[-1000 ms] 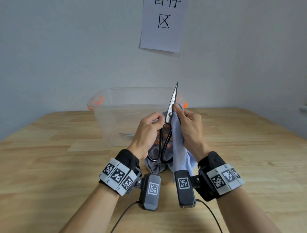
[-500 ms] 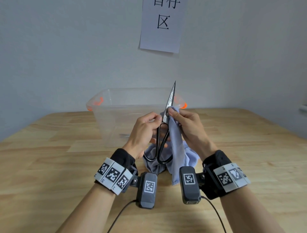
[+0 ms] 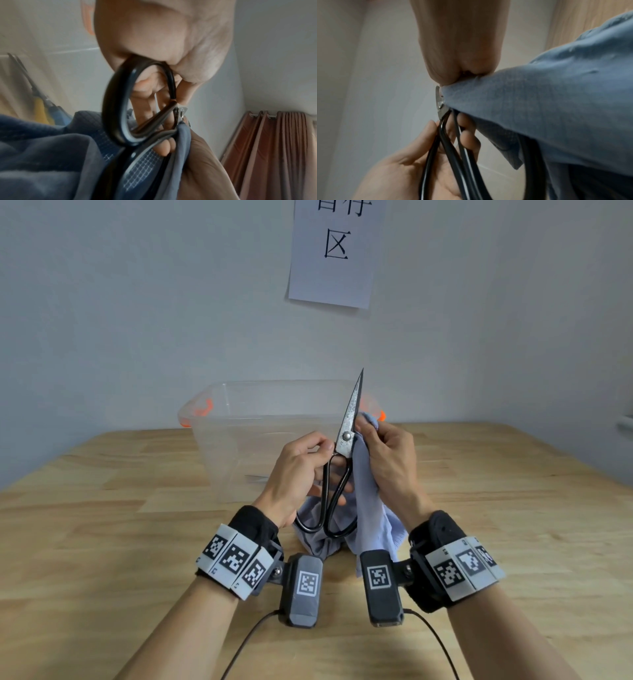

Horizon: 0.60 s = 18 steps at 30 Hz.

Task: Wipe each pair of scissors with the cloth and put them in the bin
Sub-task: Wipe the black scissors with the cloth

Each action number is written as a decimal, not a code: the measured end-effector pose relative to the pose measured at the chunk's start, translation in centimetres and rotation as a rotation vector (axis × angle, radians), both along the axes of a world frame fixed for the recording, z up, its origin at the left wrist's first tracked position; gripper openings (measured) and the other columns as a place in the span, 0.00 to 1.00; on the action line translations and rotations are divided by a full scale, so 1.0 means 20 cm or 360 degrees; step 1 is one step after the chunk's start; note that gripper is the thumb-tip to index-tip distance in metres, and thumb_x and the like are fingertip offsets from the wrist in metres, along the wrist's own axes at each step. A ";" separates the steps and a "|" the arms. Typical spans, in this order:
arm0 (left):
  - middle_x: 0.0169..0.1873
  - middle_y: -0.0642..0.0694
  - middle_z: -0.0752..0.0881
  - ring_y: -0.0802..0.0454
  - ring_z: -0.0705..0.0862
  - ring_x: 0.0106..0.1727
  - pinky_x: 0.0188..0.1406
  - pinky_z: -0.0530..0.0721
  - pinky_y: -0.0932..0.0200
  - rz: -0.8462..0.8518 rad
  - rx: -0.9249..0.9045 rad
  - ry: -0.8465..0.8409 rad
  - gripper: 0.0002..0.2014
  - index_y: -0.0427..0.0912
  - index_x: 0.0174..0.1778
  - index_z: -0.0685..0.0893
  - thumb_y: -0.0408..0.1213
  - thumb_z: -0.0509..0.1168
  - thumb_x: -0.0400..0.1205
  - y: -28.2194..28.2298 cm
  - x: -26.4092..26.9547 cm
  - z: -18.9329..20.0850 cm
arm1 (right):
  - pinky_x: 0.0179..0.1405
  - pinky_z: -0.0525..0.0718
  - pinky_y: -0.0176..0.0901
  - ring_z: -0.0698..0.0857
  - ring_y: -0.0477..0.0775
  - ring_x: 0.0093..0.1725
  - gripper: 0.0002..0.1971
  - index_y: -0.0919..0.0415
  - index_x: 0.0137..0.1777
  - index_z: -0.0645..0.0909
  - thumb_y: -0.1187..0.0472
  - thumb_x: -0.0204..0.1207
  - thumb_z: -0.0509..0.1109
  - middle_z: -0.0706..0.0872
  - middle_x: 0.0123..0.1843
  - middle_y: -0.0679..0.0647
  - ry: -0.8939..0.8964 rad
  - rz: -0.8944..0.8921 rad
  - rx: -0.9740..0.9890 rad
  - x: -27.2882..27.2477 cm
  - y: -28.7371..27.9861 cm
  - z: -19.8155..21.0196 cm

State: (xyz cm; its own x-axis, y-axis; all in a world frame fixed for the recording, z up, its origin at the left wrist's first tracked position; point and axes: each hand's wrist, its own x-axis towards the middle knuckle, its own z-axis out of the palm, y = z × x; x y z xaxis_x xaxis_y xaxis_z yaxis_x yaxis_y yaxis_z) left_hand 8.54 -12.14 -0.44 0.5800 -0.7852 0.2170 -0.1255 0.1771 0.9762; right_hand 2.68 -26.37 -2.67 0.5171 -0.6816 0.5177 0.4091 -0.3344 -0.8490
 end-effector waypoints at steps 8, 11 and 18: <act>0.39 0.39 0.90 0.33 0.88 0.34 0.34 0.88 0.38 -0.0012 -0.0010 0.0046 0.08 0.38 0.44 0.75 0.32 0.57 0.90 -0.01 0.03 -0.02 | 0.51 0.77 0.49 0.78 0.56 0.32 0.24 0.74 0.32 0.77 0.55 0.85 0.65 0.81 0.31 0.66 -0.0047 0.0212 0.0076 -0.04 -0.09 0.03; 0.36 0.42 0.90 0.34 0.89 0.34 0.31 0.88 0.41 0.0001 -0.0016 0.0042 0.09 0.38 0.44 0.73 0.32 0.56 0.90 -0.01 0.03 -0.02 | 0.40 0.74 0.44 0.74 0.56 0.29 0.27 0.78 0.31 0.73 0.58 0.89 0.60 0.76 0.28 0.65 -0.0050 0.0331 0.0042 -0.05 -0.05 0.03; 0.44 0.34 0.89 0.33 0.88 0.33 0.30 0.88 0.41 0.0014 -0.0013 0.0049 0.11 0.39 0.40 0.74 0.32 0.57 0.90 -0.02 0.03 -0.01 | 0.46 0.75 0.42 0.77 0.52 0.34 0.25 0.68 0.38 0.78 0.47 0.88 0.60 0.77 0.33 0.60 -0.0024 0.0353 0.0148 -0.01 -0.06 0.02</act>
State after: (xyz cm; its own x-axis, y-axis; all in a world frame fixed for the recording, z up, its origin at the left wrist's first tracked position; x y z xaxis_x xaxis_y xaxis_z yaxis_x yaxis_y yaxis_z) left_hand 9.11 -12.50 -0.70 0.5935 -0.7782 0.2055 -0.0969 0.1844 0.9781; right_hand 2.45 -27.61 -2.32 0.6523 -0.5972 0.4667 0.4765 -0.1557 -0.8653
